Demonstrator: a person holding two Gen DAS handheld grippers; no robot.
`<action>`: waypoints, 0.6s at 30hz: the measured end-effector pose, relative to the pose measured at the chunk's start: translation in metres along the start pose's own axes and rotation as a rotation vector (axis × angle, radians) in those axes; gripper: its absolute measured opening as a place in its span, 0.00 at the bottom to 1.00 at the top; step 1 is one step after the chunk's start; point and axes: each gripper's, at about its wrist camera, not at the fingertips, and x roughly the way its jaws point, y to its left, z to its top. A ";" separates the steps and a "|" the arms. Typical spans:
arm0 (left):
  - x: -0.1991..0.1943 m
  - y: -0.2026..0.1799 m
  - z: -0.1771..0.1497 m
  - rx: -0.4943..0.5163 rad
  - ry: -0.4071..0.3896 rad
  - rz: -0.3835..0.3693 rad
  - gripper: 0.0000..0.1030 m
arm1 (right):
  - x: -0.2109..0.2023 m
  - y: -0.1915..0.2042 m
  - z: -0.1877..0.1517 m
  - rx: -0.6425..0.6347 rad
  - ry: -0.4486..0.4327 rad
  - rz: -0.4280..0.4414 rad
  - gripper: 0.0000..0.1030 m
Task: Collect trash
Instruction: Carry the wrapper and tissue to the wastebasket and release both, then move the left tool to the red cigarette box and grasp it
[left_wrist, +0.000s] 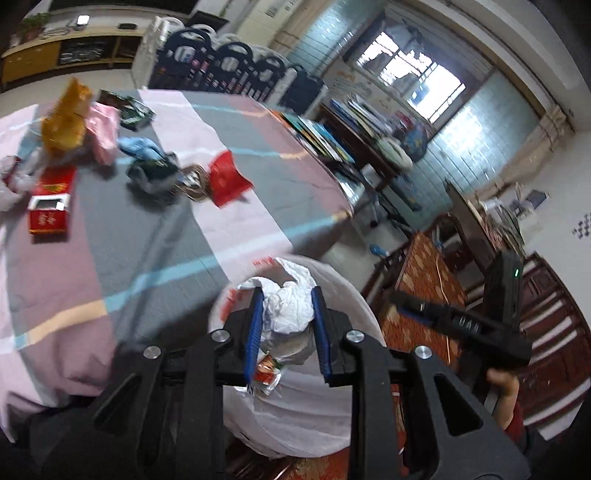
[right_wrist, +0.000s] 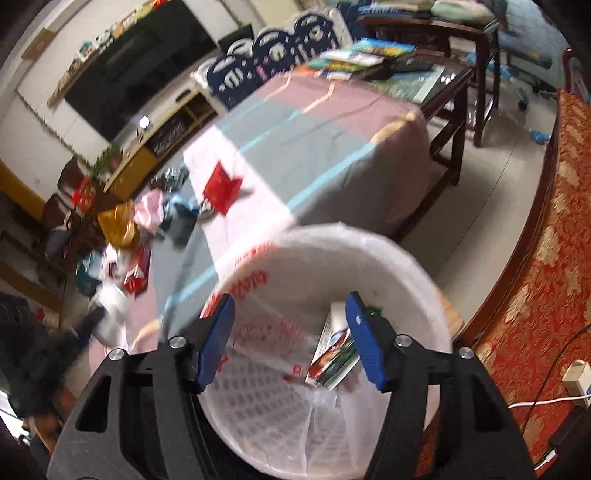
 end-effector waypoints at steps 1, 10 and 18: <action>0.016 -0.009 -0.006 0.019 0.052 -0.011 0.30 | -0.006 -0.002 0.002 0.003 -0.031 -0.007 0.63; 0.043 -0.006 -0.020 0.028 0.097 0.185 0.79 | 0.002 -0.013 0.006 0.026 -0.032 -0.018 0.66; -0.002 0.068 -0.004 -0.208 -0.050 0.434 0.79 | 0.017 0.008 -0.006 -0.037 0.015 -0.013 0.66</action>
